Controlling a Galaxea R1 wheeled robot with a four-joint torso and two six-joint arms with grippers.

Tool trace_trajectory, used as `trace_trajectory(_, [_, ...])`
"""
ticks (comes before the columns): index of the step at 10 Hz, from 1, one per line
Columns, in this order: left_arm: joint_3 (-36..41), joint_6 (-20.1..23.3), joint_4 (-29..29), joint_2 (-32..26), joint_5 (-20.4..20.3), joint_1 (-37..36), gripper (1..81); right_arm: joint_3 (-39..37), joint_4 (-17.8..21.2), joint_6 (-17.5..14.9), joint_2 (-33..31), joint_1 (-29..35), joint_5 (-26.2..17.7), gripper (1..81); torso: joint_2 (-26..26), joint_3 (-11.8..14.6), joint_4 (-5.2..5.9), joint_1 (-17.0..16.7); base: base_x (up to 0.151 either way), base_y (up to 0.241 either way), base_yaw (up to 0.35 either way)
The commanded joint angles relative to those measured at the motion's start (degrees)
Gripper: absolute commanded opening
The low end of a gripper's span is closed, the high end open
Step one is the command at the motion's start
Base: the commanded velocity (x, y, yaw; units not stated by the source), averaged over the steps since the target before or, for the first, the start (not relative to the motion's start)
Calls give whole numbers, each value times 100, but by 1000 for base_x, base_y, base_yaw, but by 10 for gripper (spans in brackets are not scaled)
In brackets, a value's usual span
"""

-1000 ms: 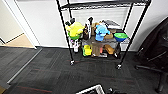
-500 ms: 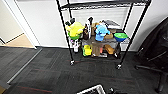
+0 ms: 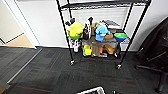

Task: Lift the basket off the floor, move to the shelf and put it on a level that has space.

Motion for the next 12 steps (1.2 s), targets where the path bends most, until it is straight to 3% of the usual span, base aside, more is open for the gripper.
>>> trace_trajectory(1, [344, -26, -192, -238, 541, -611, 10, 493, 603, 101, -273, 395, 71, 10, 0, 0, 0, 0, 0, 0, 0])
trace_trajectory(3, [388, -26, -184, -238, 524, -637, 10, 965, 717, 171, -587, 369, 141, 10, 0, 0, 0, 0, 0, 0, 0])
trace_trajectory(4, [388, -26, -184, -247, 515, -645, 10, 1203, 813, 188, -728, 325, 315, 10, 573, 0, 0, -369, 0, 0, 0])
trace_trajectory(6, [388, -26, -236, -221, 471, -750, 10, 1381, 911, 294, -853, 281, 467, 10, 654, 0, 0, -413, 0, 0, 0])
trace_trajectory(10, [397, -26, -368, -115, 497, -848, 10, 1767, 893, 294, -1186, 176, 476, 10, 1392, 0, 0, -874, 0, 0, 0])
trace_trajectory(11, [397, -17, -368, -106, 489, -848, 10, 1776, 884, 286, -1213, 167, 476, 10, 1578, -2, -127, -990, 0, 0, 0])
trace_trajectory(12, [397, -17, -368, -89, 497, -848, 10, 1820, 849, 286, -1213, 158, 476, 10, 1773, 214, -512, -1112, 0, 0, 0])
